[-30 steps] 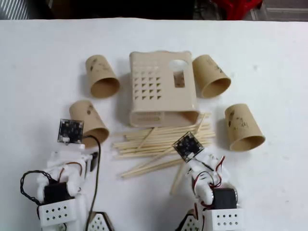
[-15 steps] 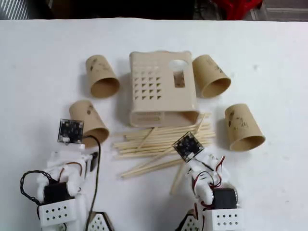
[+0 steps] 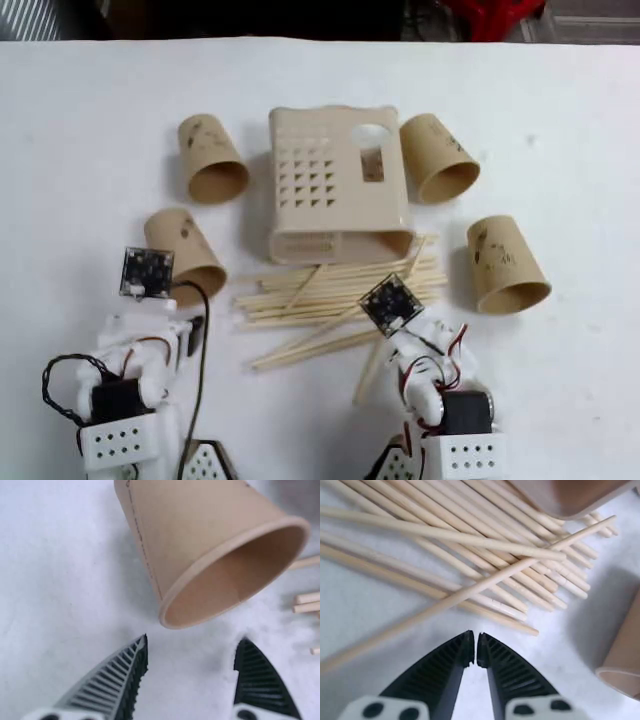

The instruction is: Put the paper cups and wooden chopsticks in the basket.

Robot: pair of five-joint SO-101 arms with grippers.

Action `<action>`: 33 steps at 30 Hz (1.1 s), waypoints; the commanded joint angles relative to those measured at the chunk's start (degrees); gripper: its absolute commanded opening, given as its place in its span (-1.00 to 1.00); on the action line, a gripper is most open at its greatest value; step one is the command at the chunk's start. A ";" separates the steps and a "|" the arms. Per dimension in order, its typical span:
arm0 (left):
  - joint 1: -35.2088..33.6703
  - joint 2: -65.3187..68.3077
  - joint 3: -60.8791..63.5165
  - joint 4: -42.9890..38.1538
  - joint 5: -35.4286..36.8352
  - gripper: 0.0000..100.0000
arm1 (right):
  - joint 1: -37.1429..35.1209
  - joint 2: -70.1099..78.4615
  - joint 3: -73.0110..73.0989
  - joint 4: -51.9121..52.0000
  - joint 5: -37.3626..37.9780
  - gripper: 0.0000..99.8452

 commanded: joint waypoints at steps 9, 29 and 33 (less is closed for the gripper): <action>-0.13 -0.48 -0.26 0.09 -0.44 -0.45 | -0.40 -0.31 0.26 0.13 0.44 -0.93; -0.13 -0.48 -0.26 0.09 -0.44 -0.45 | 5.41 -0.40 -3.16 -2.33 5.27 -0.93; -0.13 -0.48 -0.26 0.09 -0.44 -0.45 | 9.36 -0.40 -8.53 -6.02 3.25 -0.93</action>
